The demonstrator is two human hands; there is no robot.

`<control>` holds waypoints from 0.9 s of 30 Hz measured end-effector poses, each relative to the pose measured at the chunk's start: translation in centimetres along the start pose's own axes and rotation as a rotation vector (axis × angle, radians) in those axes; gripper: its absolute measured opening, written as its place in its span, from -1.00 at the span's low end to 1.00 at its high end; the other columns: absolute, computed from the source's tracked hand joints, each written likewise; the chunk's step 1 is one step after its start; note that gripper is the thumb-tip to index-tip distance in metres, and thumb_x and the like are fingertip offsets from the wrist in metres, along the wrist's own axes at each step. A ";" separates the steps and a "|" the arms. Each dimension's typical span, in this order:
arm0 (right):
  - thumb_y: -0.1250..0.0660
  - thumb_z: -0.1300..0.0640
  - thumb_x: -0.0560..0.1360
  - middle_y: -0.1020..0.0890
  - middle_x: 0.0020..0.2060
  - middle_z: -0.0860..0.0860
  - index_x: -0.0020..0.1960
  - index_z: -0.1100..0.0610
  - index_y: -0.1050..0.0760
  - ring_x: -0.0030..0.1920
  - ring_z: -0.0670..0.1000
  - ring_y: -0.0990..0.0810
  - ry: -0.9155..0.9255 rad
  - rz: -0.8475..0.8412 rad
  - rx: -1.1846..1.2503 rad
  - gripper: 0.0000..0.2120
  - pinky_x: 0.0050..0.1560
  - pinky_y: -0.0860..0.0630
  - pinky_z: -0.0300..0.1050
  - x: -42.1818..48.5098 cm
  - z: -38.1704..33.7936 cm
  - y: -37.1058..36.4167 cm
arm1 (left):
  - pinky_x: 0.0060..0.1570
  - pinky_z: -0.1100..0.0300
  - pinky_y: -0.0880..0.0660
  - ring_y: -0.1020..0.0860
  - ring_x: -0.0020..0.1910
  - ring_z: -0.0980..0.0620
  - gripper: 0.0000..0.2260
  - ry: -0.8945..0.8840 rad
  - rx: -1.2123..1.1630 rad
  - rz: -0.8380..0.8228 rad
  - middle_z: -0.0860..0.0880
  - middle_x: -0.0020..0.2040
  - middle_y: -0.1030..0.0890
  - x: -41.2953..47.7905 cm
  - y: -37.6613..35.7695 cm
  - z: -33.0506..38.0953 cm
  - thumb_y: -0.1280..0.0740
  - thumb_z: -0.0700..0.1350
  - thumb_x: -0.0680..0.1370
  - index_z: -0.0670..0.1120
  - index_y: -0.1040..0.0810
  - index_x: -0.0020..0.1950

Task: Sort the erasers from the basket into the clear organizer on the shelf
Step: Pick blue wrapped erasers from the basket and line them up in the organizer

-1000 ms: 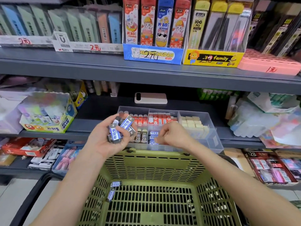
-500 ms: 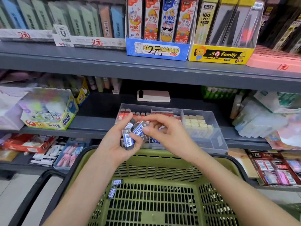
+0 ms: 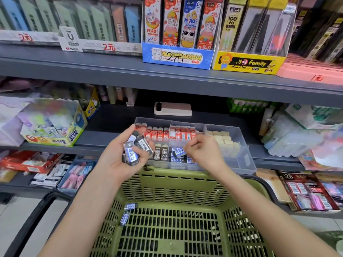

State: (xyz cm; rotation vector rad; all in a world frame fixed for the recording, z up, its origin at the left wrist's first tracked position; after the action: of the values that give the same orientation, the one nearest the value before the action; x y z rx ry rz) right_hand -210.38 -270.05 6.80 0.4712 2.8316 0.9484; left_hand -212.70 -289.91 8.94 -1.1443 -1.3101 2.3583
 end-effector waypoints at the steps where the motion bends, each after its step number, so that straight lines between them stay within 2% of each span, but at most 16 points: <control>1: -0.37 0.25 0.40 -0.59 -0.40 -0.01 -0.31 0.12 -0.52 -0.31 0.02 -0.56 0.008 -0.017 -0.030 -0.87 -0.15 -0.56 -0.05 0.0 -0.1 -0.5 | -0.62 0.39 -0.38 -0.54 -0.22 0.02 -0.80 0.009 -0.006 0.002 -0.11 -0.20 -0.53 0.0 -0.1 -0.1 -0.39 -0.03 0.42 -0.17 -0.62 -0.14; 3: -0.40 0.21 0.41 -0.55 -0.43 -0.10 -0.33 0.08 -0.50 -0.30 -0.06 -0.53 0.036 -0.066 -0.126 -0.83 -0.20 -0.49 -0.15 0.0 -0.3 -1.1 | -0.63 0.38 -0.38 -0.54 -0.22 0.02 -0.79 0.029 -0.007 0.003 -0.11 -0.22 -0.53 0.0 -0.2 -0.5 -0.39 -0.02 0.41 -0.17 -0.61 -0.14; 5: -0.41 0.13 0.43 -0.56 -0.40 -0.11 -0.35 0.06 -0.50 -0.32 -0.11 -0.49 0.069 -0.111 -0.303 -0.80 -0.27 -0.36 -0.23 -0.1 -0.5 -1.3 | -0.64 0.37 -0.38 -0.54 -0.23 0.02 -0.77 0.048 0.012 -0.001 -0.11 -0.22 -0.54 0.0 -0.3 -0.9 -0.38 0.00 0.44 -0.18 -0.60 -0.14; 8: -0.38 0.04 0.46 -0.59 -0.26 -0.06 -0.23 0.11 -0.60 -0.20 -0.08 -0.49 0.140 -0.110 -0.510 -0.83 -0.19 -0.33 -0.23 -0.3 -1.3 -0.7 | -0.64 0.37 -0.38 -0.54 -0.27 0.02 -0.76 0.046 0.033 0.008 -0.11 -0.21 -0.55 0.0 -0.4 -1.4 -0.39 0.00 0.44 -0.19 -0.60 -0.13; 10: -0.34 0.03 0.49 -0.56 -0.24 -0.07 -0.17 0.10 -0.62 -0.19 -0.10 -0.47 0.246 0.014 -0.430 -0.83 -0.18 -0.33 -0.20 -1.1 -2.4 -0.1 | -0.63 0.36 -0.39 -0.55 -0.31 0.01 -0.77 0.009 0.027 0.026 -0.11 -0.23 -0.55 0.0 -0.7 -1.7 -0.41 -0.02 0.40 -0.19 -0.60 -0.13; 12: -0.34 0.04 0.49 -0.54 -0.29 -0.10 -0.16 0.07 -0.61 -0.27 -0.17 -0.42 0.347 0.106 -0.080 -0.87 -0.23 -0.32 -0.25 -2.8 -4.1 0.4 | -0.60 0.36 -0.41 -0.55 -0.38 0.01 -0.77 -0.055 -0.007 0.042 -0.12 -0.28 -0.57 0.1 -1.0 -2.0 -0.40 -0.02 0.43 -0.18 -0.58 -0.10; 14: -0.35 0.02 0.47 -0.52 -0.28 -0.13 -0.03 0.02 -0.62 -0.27 -0.17 -0.42 0.433 0.040 0.120 -0.87 -0.24 -0.33 -0.33 -4.7 -6.0 0.1 | -0.57 0.35 -0.44 -0.57 -0.42 0.02 -0.77 -0.120 -0.019 0.046 -0.09 -0.30 -0.59 0.2 -1.1 -2.2 -0.36 -0.01 0.50 -0.15 -0.56 0.00; 16: -0.33 0.03 0.50 -0.49 -0.22 -0.09 0.20 0.01 -0.55 -0.17 -0.14 -0.42 0.562 -0.053 -0.042 -0.72 -0.12 -0.37 -0.28 -5.9 -7.6 -0.8 | -0.37 0.23 -0.58 -0.63 -0.27 -0.02 -0.70 -0.142 0.044 0.045 -0.10 -0.18 -0.64 0.4 -1.1 -2.6 -0.37 0.01 0.49 -0.14 -0.55 0.12; 18: -0.28 0.07 0.54 -0.48 -0.13 0.02 0.31 0.02 -0.47 -0.04 0.03 -0.42 0.663 -0.093 -0.269 -0.65 -0.02 -0.40 -0.07 -6.3 -8.6 -1.4 | -0.15 0.08 -0.61 -0.65 -0.13 -0.03 -0.67 -0.137 0.136 0.073 -0.09 -0.10 -0.66 0.5 -0.9 -2.9 -0.39 0.05 0.46 -0.14 -0.56 0.10; 21: -0.27 0.07 0.55 -0.46 -0.03 0.06 0.30 0.03 -0.49 0.04 0.07 -0.37 0.669 -0.138 -0.337 -0.68 0.01 -0.40 0.05 -6.3 -8.8 -1.3 | -0.25 0.13 -0.62 -0.67 -0.16 -0.02 -0.65 -0.106 0.135 0.090 -0.11 -0.10 -0.68 0.3 -0.9 -2.9 -0.36 0.08 0.50 -0.18 -0.58 0.10; 25: -0.39 0.07 0.46 -0.48 0.00 0.02 0.12 0.14 -0.55 0.02 0.04 -0.36 0.703 -0.170 -0.285 -0.73 0.04 -0.36 -0.03 -6.2 -9.0 -0.7 | -0.19 0.20 -0.53 -0.55 -0.11 0.01 -0.64 -0.027 0.093 0.087 -0.13 -0.15 -0.63 0.2 -0.9 -3.0 -0.32 0.09 0.53 -0.21 -0.56 0.07; 27: -0.46 0.09 0.39 -0.51 -0.10 0.01 -0.04 0.15 -0.54 -0.06 0.00 -0.39 0.728 -0.173 -0.193 -0.78 -0.03 -0.36 -0.11 -6.2 -9.1 -0.1 | -0.33 0.15 -0.58 -0.59 -0.17 -0.02 -0.65 -0.010 0.073 0.070 -0.14 -0.13 -0.62 0.2 -1.1 -3.0 -0.30 0.06 0.54 -0.21 -0.54 0.11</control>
State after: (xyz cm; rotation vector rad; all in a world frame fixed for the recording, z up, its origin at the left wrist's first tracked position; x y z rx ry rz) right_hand -206.44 -277.33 14.04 -0.1922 3.2416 1.5954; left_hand -210.87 -287.33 8.79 -1.1762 -1.1950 2.4432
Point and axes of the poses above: each hand's wrist, its own x-axis towards the middle knuckle, its own y-axis out of the back of the hand, z = x × y, the point moved 3 cm from there along x, towards the middle knuckle
